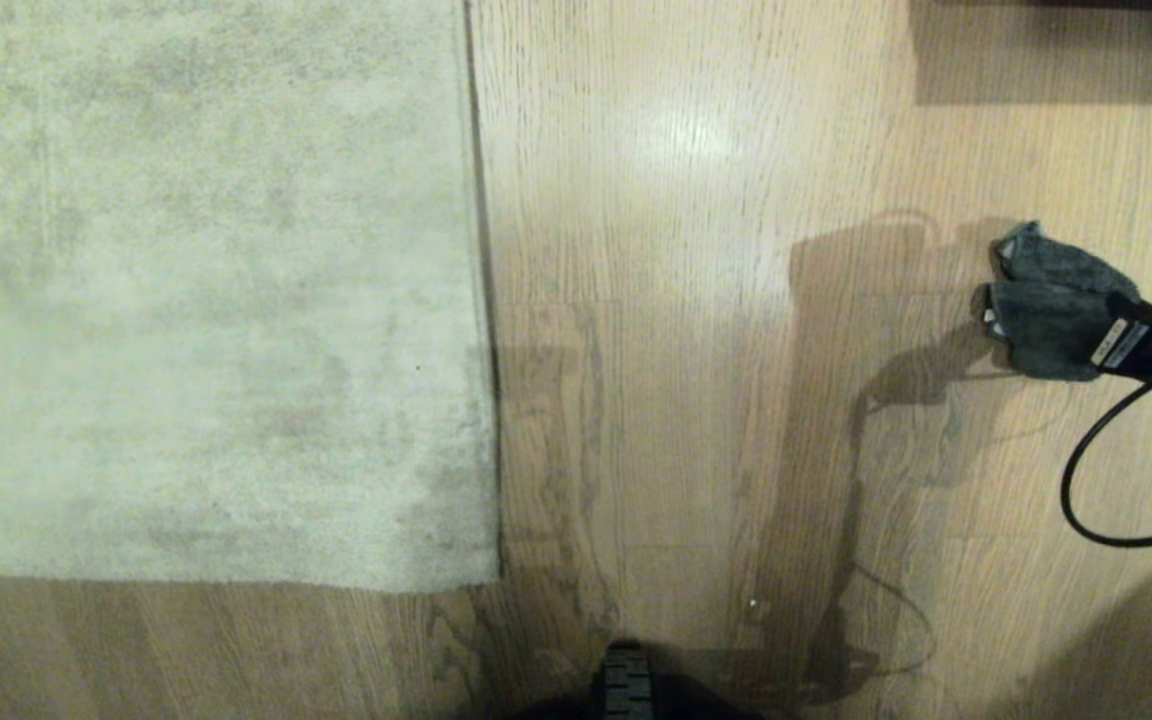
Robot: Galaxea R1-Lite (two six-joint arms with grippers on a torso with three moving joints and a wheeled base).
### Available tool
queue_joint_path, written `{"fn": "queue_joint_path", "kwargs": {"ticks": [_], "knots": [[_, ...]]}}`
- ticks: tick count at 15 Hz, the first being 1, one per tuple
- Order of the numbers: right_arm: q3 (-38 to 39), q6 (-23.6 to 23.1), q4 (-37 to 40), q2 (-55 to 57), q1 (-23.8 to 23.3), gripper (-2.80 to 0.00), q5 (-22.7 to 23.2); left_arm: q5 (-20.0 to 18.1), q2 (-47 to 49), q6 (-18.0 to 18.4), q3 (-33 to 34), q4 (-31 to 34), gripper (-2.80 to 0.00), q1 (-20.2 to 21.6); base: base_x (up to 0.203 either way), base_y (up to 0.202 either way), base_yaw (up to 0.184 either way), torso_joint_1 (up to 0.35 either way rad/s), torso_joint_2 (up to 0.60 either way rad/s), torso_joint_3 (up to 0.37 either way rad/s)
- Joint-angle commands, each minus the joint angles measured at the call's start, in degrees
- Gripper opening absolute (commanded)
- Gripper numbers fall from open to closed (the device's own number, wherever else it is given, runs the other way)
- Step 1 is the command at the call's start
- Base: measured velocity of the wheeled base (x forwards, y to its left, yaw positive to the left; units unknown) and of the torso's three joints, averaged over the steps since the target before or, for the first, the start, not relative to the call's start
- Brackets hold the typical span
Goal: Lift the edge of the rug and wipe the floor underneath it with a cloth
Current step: Put down the rag
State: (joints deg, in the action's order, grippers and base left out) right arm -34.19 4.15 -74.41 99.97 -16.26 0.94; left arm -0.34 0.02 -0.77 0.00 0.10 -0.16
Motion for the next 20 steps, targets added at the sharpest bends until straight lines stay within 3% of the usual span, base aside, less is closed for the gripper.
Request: {"fn": "queue_joint_path", "kwargs": {"ticks": [1,4,5,20], "knots": [[-1.1,-0.7,-0.4,1.2,-1.1,-2.8,0.1,0.0,0.1,0.0,0.0,0.0,-2.8,0.0,0.0,0.0,0.0,0.0,0.0,0.0],[-1.1,-1.1,-0.9,1.7,-1.5,-2.8,0.1,0.0,0.1,0.0,0.0,0.0,-2.8,0.0,0.0,0.0,0.0,0.0,0.0,0.0],[-1.1,-1.1,-0.9,1.7,-1.5,0.0,0.1,0.0,0.1,0.0,0.0,0.0,-2.8,0.0,0.0,0.0,0.0,0.0,0.0,0.0],[3.1,-1.2,-1.0,-5.3,-2.6,0.0,-0.1,-0.1,0.1,0.0,0.0,0.0,-2.8,0.0,0.0,0.0,0.0,0.0,0.0,0.0]]}}
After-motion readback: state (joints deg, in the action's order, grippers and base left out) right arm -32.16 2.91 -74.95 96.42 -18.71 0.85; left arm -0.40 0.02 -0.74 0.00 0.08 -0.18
